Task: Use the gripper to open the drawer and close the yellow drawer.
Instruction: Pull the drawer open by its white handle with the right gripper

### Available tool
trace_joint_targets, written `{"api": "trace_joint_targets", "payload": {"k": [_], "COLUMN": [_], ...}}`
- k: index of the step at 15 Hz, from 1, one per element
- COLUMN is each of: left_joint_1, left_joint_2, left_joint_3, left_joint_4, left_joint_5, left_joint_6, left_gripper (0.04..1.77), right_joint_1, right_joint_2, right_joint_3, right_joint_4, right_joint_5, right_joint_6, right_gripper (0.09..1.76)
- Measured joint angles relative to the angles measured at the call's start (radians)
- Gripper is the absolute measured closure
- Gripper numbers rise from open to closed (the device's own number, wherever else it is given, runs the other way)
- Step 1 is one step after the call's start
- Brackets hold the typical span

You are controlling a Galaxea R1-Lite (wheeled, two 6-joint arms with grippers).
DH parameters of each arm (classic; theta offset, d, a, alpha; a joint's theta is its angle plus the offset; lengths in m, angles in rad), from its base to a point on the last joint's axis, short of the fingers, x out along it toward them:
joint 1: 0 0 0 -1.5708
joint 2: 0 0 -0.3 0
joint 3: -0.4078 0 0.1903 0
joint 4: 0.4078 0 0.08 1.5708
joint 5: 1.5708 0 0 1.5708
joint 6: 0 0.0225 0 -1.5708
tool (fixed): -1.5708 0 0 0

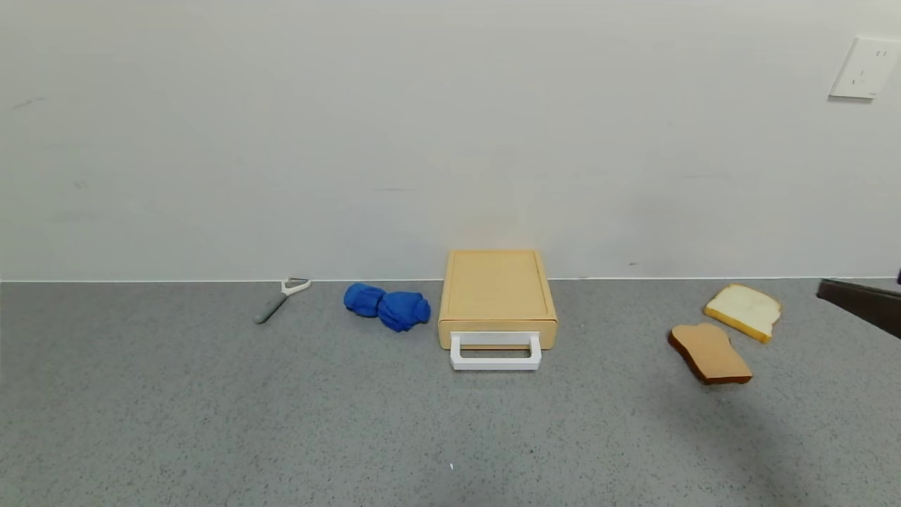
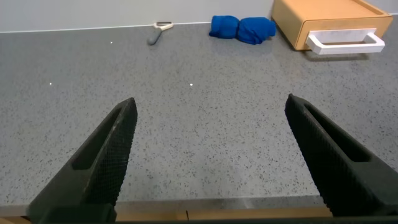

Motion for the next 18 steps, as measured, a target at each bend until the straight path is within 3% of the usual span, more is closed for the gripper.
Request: {"api": "trace_joint_targets", "payload": {"k": [3, 6, 11, 15, 18], "left_joint_1": [0.0, 0.0, 0.0, 0.0, 0.0], "left_joint_2": [0.0, 0.0, 0.0, 0.0, 0.0], "left_joint_3": [0.0, 0.0, 0.0, 0.0, 0.0], "left_joint_4": [0.0, 0.0, 0.0, 0.0, 0.0], "left_joint_5": [0.0, 0.0, 0.0, 0.0, 0.0], "left_joint_6": [0.0, 0.0, 0.0, 0.0, 0.0], "left_gripper": [0.09, 0.09, 0.09, 0.09, 0.09], "right_joint_1": [0.126, 0.241, 0.353, 0.393, 0.412], "right_joint_2": [0.181, 0.337, 0.563, 0.735, 0.85], "right_joint_3": [-0.106, -0.204, -0.357, -0.469, -0.573], "right_joint_4": [0.005, 0.047, 0.106, 0.12, 0.219], "right_joint_5": [-0.143, -0.217, -0.24, -0.24, -0.235], "right_joint_6": [0.05, 0.078, 0.178, 0.217, 0.303], "right_gripper": [0.14, 0.14, 0.14, 0.14, 0.14]}}
